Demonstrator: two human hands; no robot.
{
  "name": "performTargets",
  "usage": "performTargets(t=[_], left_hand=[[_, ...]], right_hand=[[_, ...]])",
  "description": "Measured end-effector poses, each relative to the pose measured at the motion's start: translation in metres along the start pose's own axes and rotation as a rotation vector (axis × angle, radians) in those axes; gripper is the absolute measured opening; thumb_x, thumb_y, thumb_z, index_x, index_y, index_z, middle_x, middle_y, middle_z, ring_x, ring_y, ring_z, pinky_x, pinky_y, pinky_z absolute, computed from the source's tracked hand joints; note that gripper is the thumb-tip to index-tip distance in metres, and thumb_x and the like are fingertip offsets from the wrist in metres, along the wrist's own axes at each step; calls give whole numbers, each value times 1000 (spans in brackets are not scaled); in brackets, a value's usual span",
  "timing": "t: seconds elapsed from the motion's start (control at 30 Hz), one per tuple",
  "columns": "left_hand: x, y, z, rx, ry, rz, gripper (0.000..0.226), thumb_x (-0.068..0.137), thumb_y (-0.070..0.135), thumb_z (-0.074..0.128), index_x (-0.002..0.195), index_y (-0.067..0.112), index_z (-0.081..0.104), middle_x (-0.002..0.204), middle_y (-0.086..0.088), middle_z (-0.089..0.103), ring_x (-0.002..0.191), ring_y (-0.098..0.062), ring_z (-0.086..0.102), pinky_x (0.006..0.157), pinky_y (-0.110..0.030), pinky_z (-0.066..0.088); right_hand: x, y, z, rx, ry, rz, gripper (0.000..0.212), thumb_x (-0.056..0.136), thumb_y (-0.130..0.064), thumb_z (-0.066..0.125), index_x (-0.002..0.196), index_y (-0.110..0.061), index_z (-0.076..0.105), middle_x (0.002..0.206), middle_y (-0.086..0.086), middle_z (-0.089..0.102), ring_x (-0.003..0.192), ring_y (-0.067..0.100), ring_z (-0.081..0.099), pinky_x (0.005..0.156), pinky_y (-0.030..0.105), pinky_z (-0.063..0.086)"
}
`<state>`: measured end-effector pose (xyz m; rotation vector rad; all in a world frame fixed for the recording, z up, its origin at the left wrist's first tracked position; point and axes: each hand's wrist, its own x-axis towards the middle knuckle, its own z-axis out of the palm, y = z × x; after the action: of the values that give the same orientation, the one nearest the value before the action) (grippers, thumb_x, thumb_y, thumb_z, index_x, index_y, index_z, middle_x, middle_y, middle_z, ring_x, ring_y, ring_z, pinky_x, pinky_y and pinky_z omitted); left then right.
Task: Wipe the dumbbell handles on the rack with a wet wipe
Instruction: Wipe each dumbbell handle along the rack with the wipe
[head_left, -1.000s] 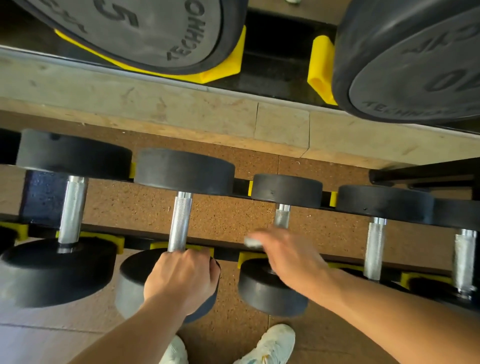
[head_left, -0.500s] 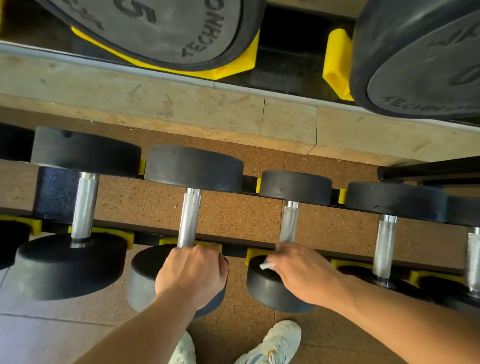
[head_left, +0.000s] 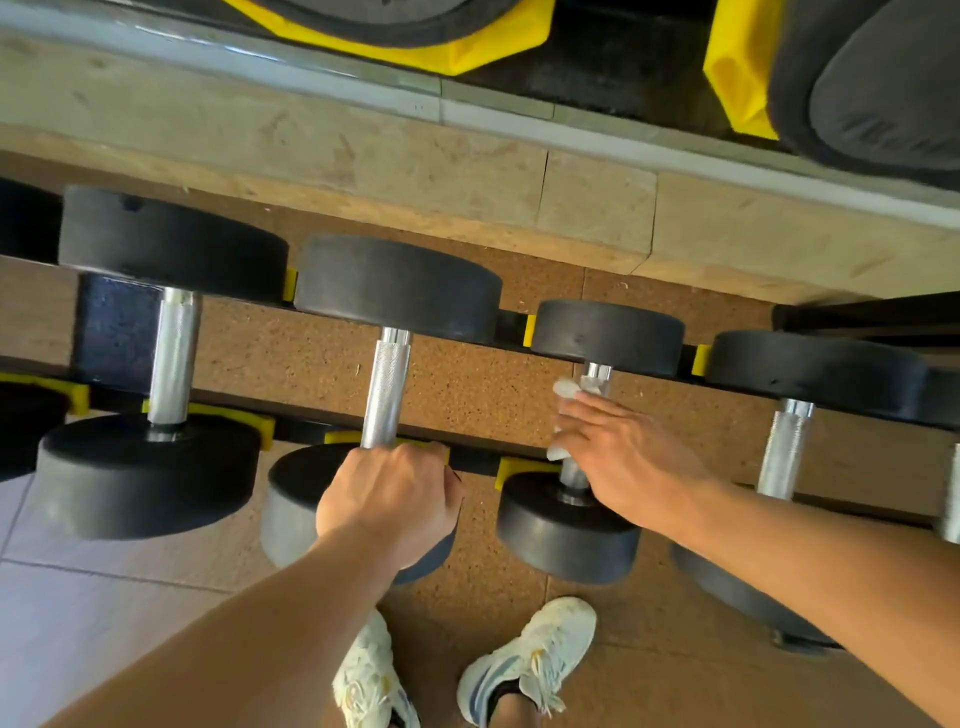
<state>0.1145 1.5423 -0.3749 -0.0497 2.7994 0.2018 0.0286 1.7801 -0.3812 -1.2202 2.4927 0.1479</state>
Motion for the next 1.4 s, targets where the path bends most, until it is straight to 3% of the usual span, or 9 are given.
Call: performTargets(t=[0.1,0.23,0.37,0.47,0.67,0.83,1.1,1.23,1.4], left_hand=[[1,0,0,-13,-3,-6,34,98,51,32,77,28,47,66,8,48,62,-19,54,56,-29,39],[1,-1,5,-26,-19,-12,37,97,54,30,78,29,49,67,8,53,66,-18,62,55,-29,43],[2,0,4,-6,-21,6,37,98,52,29,79,28,50,68,7,57,65,-16,62,55,-28,41],[1,1,0,21,-19,17,36,98,51,31,78,27,50,66,7,55,64,-15,62,56,-27,44],[1,0,2,62,-1,34,33,97,49,36,73,29,45,57,10,46,54,-14,53,49,-26,36],[1,1,1,100,2,26,33,96,50,39,74,29,49,58,10,46,53,-14,51,47,-26,35],[1,4,-4,128,-13,67,35,81,36,68,57,26,45,44,13,23,34,-10,27,40,-14,13],[1,4,-5,101,-41,69,36,78,33,72,56,27,45,43,14,27,33,-8,29,39,-13,14],[2,5,-7,126,-30,63,38,75,30,75,54,26,43,42,13,27,34,-7,21,41,-12,8]], right_hand=[[-23,-28,6,333,-135,51,28,100,-24,52,124,-28,66,127,-5,64,119,13,62,102,33,51],[-49,-29,3,796,-124,481,36,106,-37,38,134,-28,59,124,-9,67,109,8,63,87,28,50],[-60,-11,0,1126,389,1290,32,105,-40,40,120,-24,63,102,4,66,91,18,62,76,35,52],[-21,2,-8,1315,585,1523,21,105,-38,43,95,-29,59,99,5,66,90,18,62,73,36,51],[20,-37,-11,872,208,1081,44,100,-11,53,143,-19,46,131,9,63,116,27,64,82,36,59],[-34,-51,-18,388,-363,640,40,103,-15,42,140,-30,47,122,4,67,107,24,67,80,34,54],[-28,-15,-22,485,309,294,72,78,-3,77,144,-12,49,143,8,56,132,22,54,106,41,48],[-5,11,-7,191,238,-23,67,82,-6,50,148,-5,41,154,15,41,145,28,36,118,41,23],[7,21,1,47,-7,2,57,96,-17,26,151,-6,36,161,14,29,153,27,13,125,41,4]])
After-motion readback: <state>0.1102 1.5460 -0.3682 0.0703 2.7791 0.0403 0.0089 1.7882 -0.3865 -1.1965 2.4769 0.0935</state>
